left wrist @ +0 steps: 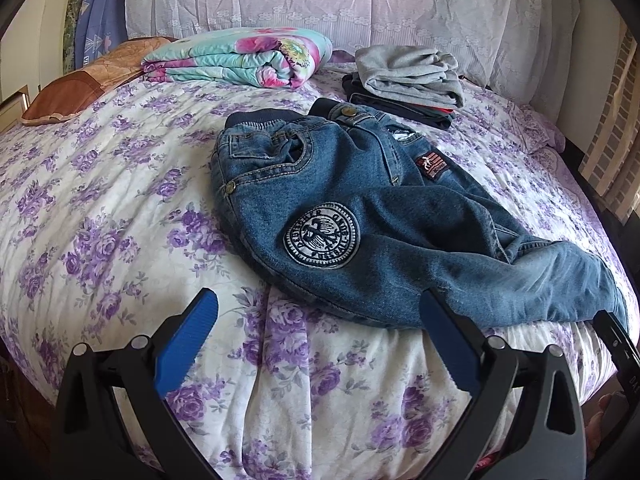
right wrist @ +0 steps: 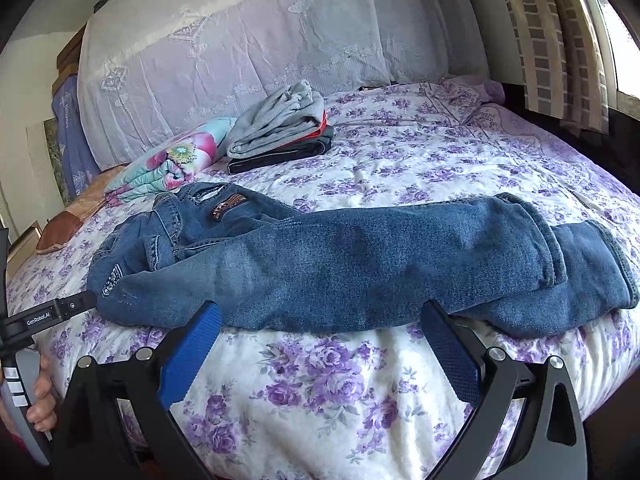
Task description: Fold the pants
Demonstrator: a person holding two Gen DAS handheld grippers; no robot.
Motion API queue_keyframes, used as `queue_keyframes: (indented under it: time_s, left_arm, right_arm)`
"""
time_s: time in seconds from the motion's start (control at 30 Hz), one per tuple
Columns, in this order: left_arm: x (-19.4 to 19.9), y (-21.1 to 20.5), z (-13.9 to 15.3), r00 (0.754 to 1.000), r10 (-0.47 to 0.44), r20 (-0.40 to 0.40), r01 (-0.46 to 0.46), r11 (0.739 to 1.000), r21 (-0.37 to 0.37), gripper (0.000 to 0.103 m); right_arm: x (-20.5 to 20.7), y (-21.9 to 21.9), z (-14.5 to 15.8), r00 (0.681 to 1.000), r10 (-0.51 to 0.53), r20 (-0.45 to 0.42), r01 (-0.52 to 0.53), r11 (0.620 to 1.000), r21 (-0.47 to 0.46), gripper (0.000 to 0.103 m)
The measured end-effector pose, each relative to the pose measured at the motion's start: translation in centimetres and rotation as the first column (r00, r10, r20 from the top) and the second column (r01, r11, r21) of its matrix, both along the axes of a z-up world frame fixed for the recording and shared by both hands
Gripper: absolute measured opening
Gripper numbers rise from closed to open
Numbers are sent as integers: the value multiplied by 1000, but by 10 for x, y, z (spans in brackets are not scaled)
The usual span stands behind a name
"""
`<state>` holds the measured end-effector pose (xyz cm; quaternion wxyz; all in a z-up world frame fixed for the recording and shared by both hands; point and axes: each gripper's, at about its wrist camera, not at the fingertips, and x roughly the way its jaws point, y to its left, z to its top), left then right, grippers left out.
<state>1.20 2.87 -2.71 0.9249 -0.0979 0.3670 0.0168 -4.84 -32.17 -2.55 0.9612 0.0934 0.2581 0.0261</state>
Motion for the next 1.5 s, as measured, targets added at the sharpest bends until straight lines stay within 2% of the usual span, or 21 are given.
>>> queue_keyframes:
  time_s: [1.5]
  left_arm:
    - [5, 6, -7, 999, -1, -45, 0, 1000, -20, 98]
  right_arm:
    - [10, -6, -9, 998, 1, -58, 1, 1000, 23, 100]
